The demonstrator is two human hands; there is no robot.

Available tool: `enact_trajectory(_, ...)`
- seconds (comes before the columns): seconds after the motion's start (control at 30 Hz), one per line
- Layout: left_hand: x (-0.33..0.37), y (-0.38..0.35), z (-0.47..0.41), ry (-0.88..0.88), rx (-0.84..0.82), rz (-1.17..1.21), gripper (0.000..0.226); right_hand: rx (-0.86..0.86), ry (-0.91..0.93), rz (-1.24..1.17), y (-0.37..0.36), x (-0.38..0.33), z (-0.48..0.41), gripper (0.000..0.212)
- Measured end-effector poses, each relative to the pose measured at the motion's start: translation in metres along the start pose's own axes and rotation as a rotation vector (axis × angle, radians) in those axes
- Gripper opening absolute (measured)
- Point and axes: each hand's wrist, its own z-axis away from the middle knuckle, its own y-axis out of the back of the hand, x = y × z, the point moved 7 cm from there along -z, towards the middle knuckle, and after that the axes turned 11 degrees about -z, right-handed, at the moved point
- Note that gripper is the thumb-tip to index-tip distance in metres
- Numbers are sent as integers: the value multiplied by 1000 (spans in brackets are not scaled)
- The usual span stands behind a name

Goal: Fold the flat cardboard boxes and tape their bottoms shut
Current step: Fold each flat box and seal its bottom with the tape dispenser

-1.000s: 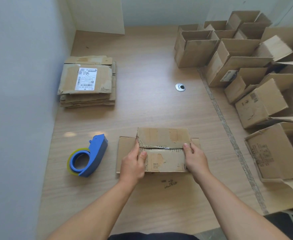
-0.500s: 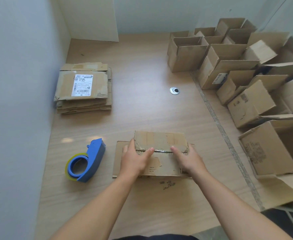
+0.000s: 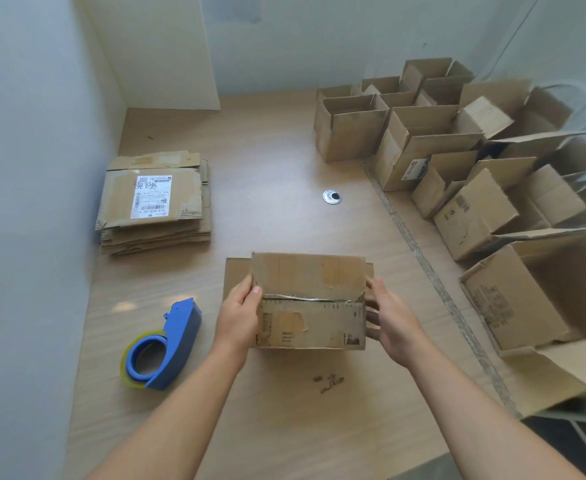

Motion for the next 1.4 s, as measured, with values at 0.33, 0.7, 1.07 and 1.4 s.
enact_trajectory(0.33, 63, -6, 0, -218, -196, 37, 60, 11, -99, -94, 17, -33, 4, 36)
enact_trajectory(0.7, 31, -21, 12, -101, -283, -213, 29, 61, 72, -195, 40, -23, 14, 21)
enact_trajectory(1.07, 117, -2, 32, -736, 241, -831, 40, 329, 766, 533, 46, -94, 41, 40)
enact_trajectory(1.4, 78, -75, 24, -847, -64, -1448, 37, -76, 617, 1044, 8, -103, -12, 35)
